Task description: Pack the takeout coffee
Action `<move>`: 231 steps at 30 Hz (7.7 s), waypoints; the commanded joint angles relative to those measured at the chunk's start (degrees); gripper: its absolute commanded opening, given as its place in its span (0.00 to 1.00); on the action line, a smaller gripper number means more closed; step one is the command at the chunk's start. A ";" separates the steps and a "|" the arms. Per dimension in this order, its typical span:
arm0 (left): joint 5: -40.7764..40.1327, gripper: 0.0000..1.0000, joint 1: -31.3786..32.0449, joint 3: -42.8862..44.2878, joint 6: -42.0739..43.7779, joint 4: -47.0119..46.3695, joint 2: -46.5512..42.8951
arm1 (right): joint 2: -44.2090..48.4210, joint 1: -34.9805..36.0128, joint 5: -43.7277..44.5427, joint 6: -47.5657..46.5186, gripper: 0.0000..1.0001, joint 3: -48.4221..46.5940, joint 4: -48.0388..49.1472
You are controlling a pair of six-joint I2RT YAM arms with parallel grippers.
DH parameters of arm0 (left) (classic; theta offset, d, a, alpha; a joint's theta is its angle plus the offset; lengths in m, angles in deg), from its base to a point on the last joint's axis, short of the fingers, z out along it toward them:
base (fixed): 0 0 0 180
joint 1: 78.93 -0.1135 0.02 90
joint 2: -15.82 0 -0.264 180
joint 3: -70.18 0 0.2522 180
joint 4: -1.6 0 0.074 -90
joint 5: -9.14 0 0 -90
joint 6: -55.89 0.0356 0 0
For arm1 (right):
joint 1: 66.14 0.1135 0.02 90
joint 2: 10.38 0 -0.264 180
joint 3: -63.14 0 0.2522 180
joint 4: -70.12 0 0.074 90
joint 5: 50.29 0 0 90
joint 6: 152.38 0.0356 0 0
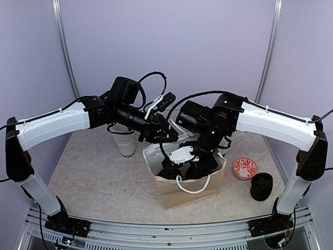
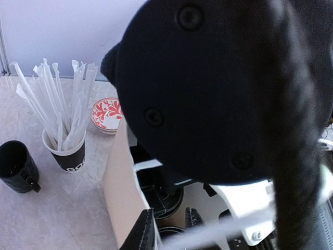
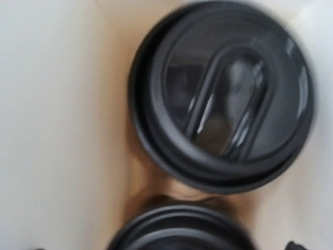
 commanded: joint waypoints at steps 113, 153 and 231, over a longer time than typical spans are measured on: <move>-75.53 0.99 -5.54 -0.16 -12.06 -4.20 -13.90 | 27.34 -43.58 -57.92 28.04 0.00 -4.18 34.14; -46.04 0.99 -23.38 -22.99 -16.27 -29.69 -22.72 | 14.45 -29.99 -36.68 16.63 0.52 1.91 34.51; -43.21 0.99 -27.47 -23.71 -11.53 -27.44 -21.43 | 24.82 -46.91 -61.80 8.46 0.00 -14.28 9.48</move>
